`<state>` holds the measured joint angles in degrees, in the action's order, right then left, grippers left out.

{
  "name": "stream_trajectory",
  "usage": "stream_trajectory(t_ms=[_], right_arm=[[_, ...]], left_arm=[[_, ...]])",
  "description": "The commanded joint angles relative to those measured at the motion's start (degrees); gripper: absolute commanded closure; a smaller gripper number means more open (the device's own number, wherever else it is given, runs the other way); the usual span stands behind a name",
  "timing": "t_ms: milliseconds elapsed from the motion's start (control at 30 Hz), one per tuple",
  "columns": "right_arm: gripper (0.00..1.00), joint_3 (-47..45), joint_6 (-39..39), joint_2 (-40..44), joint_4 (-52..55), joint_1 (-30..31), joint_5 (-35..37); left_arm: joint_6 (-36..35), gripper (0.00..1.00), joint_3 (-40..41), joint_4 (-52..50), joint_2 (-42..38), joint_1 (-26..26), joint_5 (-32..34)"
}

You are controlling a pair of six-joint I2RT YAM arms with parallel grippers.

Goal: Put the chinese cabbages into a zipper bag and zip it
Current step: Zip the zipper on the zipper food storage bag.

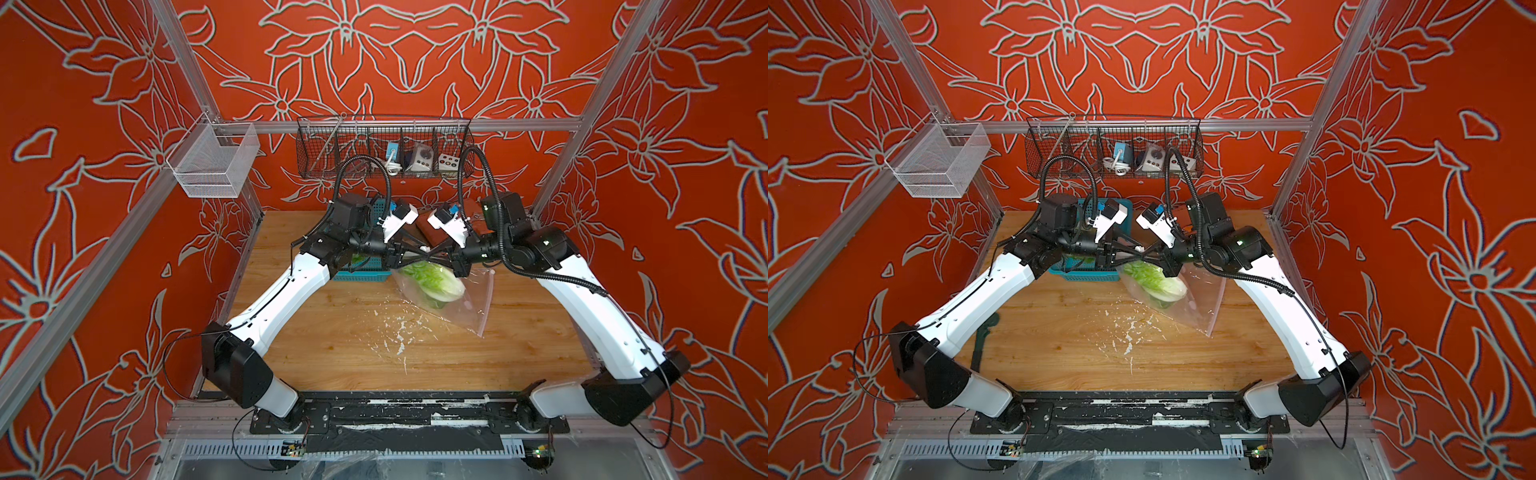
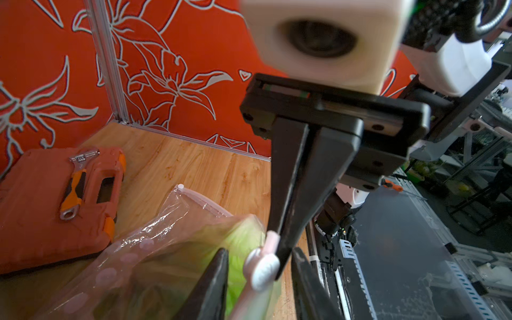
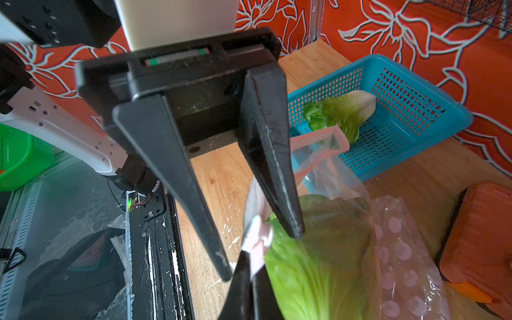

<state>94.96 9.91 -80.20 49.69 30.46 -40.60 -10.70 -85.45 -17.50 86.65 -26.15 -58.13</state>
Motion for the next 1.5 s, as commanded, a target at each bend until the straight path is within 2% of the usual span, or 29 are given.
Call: stream_trajectory(t_ms=[0, 300, 400, 667, 800, 1000, 1033, 1133, 1200, 1367, 1467], right_arm=[[1.0, 0.2, 0.21, 1.1, -1.95, -0.58, -2.28], [1.0, 1.12, -2.31, 1.27, -3.2, -0.61, -5.92], [1.0, 0.62, -2.91, 1.46, -4.02, -0.62, -7.42], [1.0, -0.81, -2.35, -0.43, -5.12, -0.63, -9.81], [0.86, -2.11, -3.3, -1.13, -8.03, -0.59, -13.2], [0.75, -2.63, -2.96, -2.89, -8.95, -0.63, -14.33], [0.76, -2.67, -2.97, -3.07, -9.13, -0.67, -14.49], [0.9, -2.24, -2.9, -3.46, -9.03, -0.66, -14.25], [0.95, -2.19, -2.9, -3.39, -8.84, -0.8, -14.2], [1.0, -2.69, -2.62, -2.93, -8.73, -0.75, -14.33], [1.0, -2.74, -2.93, -3.19, -8.92, -0.76, -14.25]], left_arm=[[-2.82, 0.69, -1.22, -3.16, -0.7, 0.66, -2.75], [-1.94, 0.98, -0.91, -4.56, -3.99, 0.67, -2.22], [-1.91, 1.0, 1.53, -3.98, -6.48, 0.74, -0.98], [-3.72, 1.0, 2.61, -6.61, -6.97, 1.8, 1.79], [-4.5, 1.0, 3.09, -7.23, -6.59, 2.03, 1.41], [-5.6, 1.0, 2.95, -8.64, -6.11, 2.07, 1.07], [-5.79, 1.0, 2.98, -8.78, -6.14, 2.07, 1.13], [-5.75, 1.0, 2.91, -8.67, -6.14, 2.31, 1.28], [-5.47, 1.0, 2.66, -8.54, -6.14, 2.55, 1.4], [-3.96, 0.99, 2.3, -7.35, -6.09, 3.52, 0.83], [-2.87, 0.81, 1.94, -6.82, -5.75, 3.48, -0.26]])
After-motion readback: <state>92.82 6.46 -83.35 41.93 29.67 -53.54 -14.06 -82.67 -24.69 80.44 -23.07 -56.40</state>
